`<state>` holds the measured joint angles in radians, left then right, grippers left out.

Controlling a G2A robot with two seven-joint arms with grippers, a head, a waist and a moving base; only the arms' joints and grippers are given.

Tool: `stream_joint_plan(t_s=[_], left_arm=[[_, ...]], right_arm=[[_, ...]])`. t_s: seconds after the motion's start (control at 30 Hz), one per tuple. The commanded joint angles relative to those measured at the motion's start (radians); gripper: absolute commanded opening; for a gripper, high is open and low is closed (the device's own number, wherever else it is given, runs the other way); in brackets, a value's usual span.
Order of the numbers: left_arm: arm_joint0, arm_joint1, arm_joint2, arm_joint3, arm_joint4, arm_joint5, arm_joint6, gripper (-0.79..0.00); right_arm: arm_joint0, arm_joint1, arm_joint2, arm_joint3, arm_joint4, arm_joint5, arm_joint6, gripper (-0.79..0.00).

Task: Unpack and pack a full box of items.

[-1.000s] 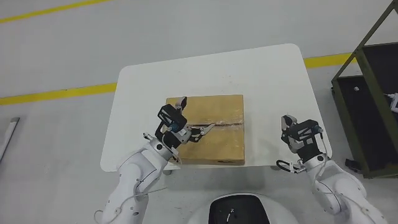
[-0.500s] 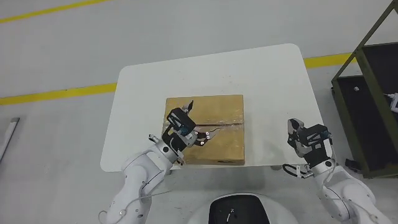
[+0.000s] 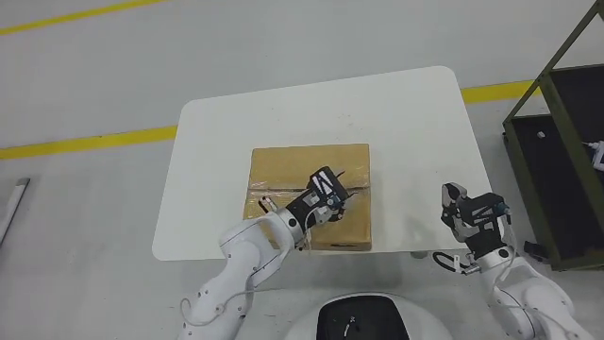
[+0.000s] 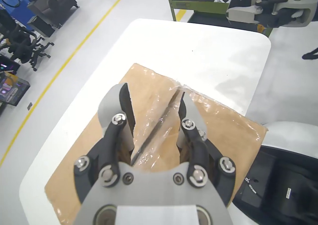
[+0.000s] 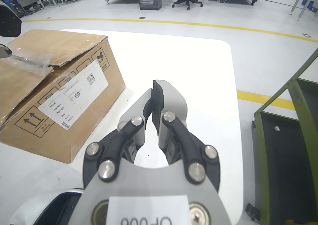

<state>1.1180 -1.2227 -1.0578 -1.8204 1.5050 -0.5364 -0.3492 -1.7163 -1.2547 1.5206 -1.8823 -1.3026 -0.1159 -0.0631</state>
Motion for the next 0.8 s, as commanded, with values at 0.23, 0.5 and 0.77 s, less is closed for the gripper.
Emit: stream_joint_plan(t_s=[0.23,0.5,0.77], left_arm=[[-0.033,-0.004,0.044,0.028,0.02,-0.046,-0.061,-0.083],[-0.073,-0.014,0.084,0.074,0.049,-0.028,-0.06,-0.209],[-0.106,-0.021,0.112,0.108,0.09,-0.02,-0.054,-0.326]], right_arm=[[0.0,0.0,0.011,0.001,0.007,0.003,-0.001,-0.785],[0.002,0.0,0.016,0.005,0.013,0.007,-0.003,-0.785],[0.007,-0.001,0.018,0.001,0.015,0.011,0.004,-0.785]])
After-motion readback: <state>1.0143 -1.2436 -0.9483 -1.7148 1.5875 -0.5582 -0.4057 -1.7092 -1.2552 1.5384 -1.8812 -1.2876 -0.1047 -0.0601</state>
